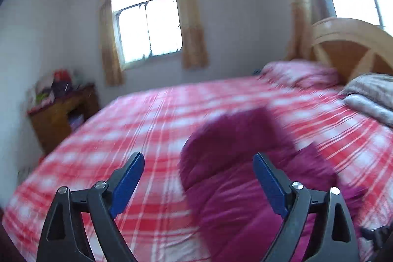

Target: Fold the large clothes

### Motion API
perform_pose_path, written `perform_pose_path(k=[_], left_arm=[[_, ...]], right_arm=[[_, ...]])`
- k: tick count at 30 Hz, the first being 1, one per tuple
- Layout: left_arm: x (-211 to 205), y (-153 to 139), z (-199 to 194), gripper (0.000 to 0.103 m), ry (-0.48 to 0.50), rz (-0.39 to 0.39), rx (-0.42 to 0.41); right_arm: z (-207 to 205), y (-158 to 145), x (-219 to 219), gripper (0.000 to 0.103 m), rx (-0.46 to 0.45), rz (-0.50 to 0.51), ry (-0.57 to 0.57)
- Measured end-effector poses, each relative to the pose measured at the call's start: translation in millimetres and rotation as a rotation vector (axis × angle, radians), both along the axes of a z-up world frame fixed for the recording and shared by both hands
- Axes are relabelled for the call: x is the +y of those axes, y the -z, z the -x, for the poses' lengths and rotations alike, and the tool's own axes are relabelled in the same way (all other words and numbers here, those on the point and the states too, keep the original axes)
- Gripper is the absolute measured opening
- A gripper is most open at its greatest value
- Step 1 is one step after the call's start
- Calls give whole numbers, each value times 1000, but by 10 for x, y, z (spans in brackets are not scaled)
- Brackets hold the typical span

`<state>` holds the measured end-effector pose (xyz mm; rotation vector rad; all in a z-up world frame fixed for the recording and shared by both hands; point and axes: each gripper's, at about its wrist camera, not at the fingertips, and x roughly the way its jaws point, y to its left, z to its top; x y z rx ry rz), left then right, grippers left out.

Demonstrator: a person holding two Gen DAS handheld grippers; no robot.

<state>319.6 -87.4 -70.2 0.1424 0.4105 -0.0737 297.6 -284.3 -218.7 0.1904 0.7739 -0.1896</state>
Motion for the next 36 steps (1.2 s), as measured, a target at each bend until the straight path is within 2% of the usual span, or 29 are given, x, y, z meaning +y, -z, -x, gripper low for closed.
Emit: perform_pose_path(k=[2,5,7,8,13,16,19,21,22,23,25,29,32,34,36], left_arm=[[229,347,-287,90,-26,74,154],[342,744,-497,90,11,203,306],[273,831,-524,90,40,248,317],[200,830,-528,90,51,241,311],[-139,744,-434,90,136,138,243],[-212,736,-401,90,156,92,216],[-217,741,-390,90,163,101,225],[-206,750,-374,90,169,110,231],[-210,757,-392,90,170,111,235],[-218,753,-398,90,172,112,238],[-252,709,-389,90,183,109,238],[-384,684,-345,90,250,92,238],[-580,706,-267,90,307,20,206],[-634,693,-243,91,318,-21,186],[-625,648,-260,91,333,-16,179]], right_arm=[[3,2,2,86,-4,3,3],[34,-29,-7,86,-6,-14,8],[65,-93,-45,86,-16,-27,17],[85,-143,-66,86,-31,-23,24],[246,-612,-299,86,-177,-48,90],[236,-865,-346,86,-260,-92,39],[121,-965,-343,86,-272,-113,-21],[-19,-927,-310,86,-237,-132,-53],[-132,-843,-307,76,-178,-153,-89],[-163,-743,-273,50,-131,-174,-113],[-177,-552,-232,23,-50,-205,-157],[13,-345,-176,15,-1,-137,-162],[48,-227,-220,15,38,-126,-153],[52,-268,-228,15,54,-124,-161],[73,-384,-257,18,40,-110,-161]])
